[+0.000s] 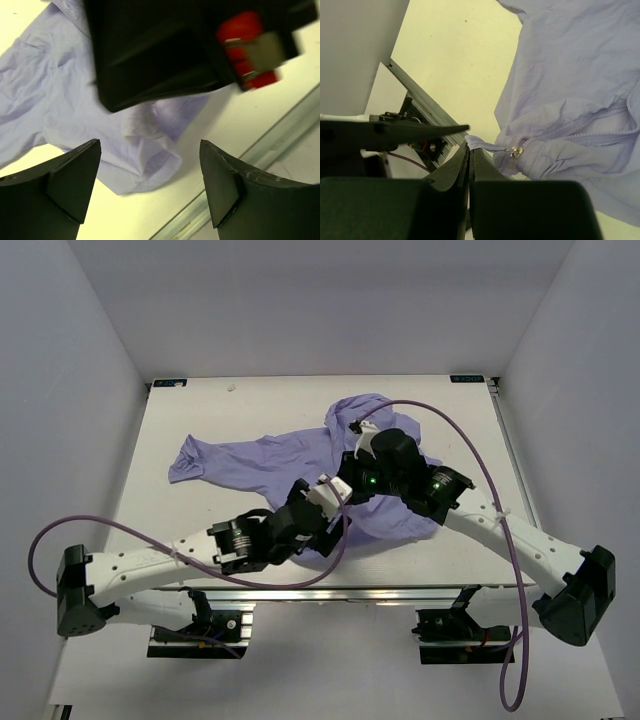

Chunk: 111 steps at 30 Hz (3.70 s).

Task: Zip up the jacket

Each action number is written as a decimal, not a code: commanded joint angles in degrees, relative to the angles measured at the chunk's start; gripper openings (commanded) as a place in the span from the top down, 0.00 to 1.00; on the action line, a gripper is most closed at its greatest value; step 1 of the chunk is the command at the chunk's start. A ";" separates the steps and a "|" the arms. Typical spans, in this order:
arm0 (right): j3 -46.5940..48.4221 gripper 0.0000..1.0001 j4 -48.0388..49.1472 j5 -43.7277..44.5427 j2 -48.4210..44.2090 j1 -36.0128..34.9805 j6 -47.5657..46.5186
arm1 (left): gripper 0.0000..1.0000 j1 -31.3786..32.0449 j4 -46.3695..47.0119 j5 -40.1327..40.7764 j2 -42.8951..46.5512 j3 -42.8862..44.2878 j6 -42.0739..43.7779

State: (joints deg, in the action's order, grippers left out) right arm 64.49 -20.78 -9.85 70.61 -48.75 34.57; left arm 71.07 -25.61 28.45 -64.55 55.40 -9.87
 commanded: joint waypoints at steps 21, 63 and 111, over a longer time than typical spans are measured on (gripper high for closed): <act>4.42 1.00 0.03 -2.81 0.14 0.50 1.38 | 0.24 2.41 10.58 8.73 -3.47 -1.61 8.73; -1.12 1.00 9.06 9.47 12.26 6.83 -3.63 | 1.00 2.50 17.34 -0.14 8.39 -6.18 13.30; -2.18 0.11 16.74 11.32 9.00 30.65 -12.07 | 0.02 -31.82 -13.15 -13.50 6.10 -5.65 -35.40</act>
State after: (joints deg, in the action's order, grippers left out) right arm 75.66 3.33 -1.89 86.91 -18.37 20.99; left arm 46.81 -33.76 12.71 -61.14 47.24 -42.17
